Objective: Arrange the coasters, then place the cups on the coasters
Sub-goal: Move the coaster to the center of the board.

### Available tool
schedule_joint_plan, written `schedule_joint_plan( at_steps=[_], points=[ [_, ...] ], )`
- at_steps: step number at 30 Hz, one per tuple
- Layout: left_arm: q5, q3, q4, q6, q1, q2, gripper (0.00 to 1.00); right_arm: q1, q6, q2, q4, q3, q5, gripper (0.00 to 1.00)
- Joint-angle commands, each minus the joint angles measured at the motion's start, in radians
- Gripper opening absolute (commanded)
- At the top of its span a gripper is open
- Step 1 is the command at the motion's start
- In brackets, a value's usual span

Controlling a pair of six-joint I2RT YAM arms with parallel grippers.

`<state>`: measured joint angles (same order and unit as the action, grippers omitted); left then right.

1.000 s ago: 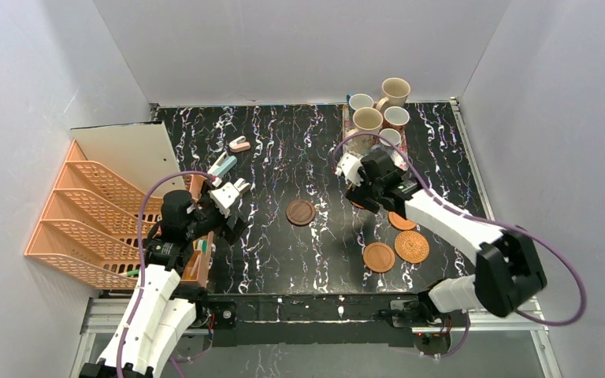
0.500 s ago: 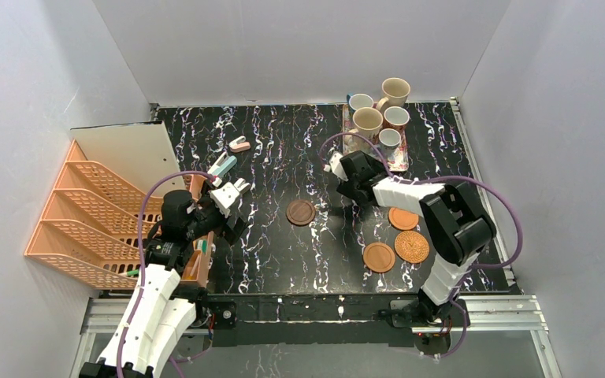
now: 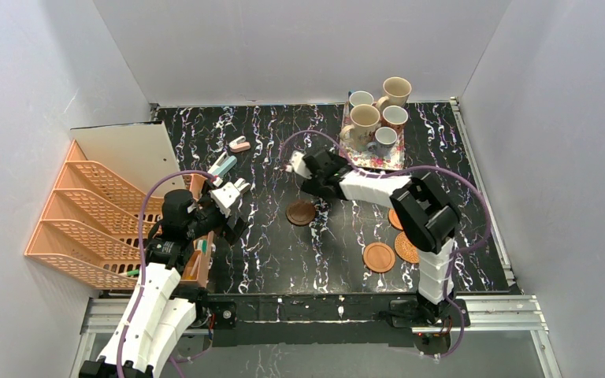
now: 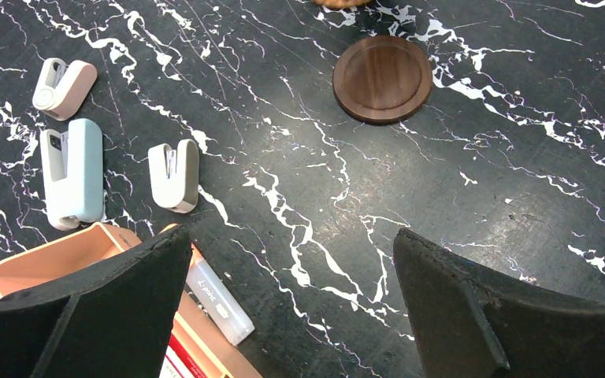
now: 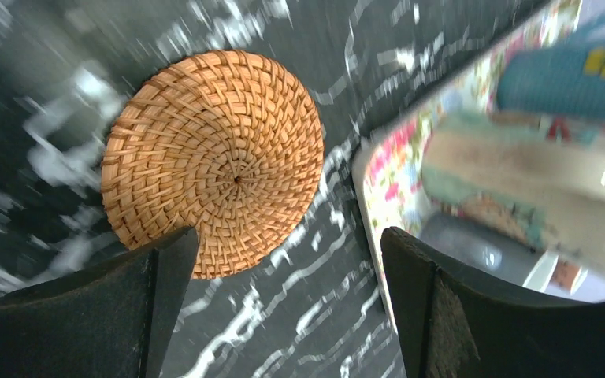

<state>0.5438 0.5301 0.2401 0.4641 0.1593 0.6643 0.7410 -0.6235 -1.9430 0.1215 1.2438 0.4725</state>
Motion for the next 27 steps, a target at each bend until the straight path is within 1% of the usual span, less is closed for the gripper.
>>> schedule_joint_plan(
  at_steps=[1,4,8,14,19,23,26,27],
  points=[
    [0.021,0.014,0.009,0.008,-0.004,-0.004,0.98,0.063,0.075,-0.135,0.048,0.084,-0.095,0.97],
    [0.020,0.013,0.008,0.008,-0.003,-0.005,0.98,0.065,0.083,-0.211,0.053,0.180,-0.080,0.97],
    [0.020,0.013,0.009,0.008,-0.004,-0.004,0.98,0.073,0.092,-0.294,0.081,0.296,-0.114,0.97],
    [0.019,0.013,0.009,0.010,-0.003,0.000,0.98,0.102,0.104,-0.367,0.082,0.418,-0.143,0.98],
    [0.019,0.014,0.007,0.010,-0.003,0.003,0.98,0.113,0.155,-0.414,0.135,0.513,-0.164,0.98],
    [0.013,0.014,0.007,0.007,-0.003,0.001,0.98,0.112,0.192,-0.379,0.153,0.572,-0.106,0.98],
    [0.014,0.013,0.007,0.007,-0.003,0.000,0.98,0.101,0.207,-0.268,0.205,0.559,-0.161,0.98],
    [0.016,0.013,0.008,0.007,-0.003,-0.001,0.98,0.097,0.207,-0.214,0.206,0.526,-0.220,0.98]
  ],
)
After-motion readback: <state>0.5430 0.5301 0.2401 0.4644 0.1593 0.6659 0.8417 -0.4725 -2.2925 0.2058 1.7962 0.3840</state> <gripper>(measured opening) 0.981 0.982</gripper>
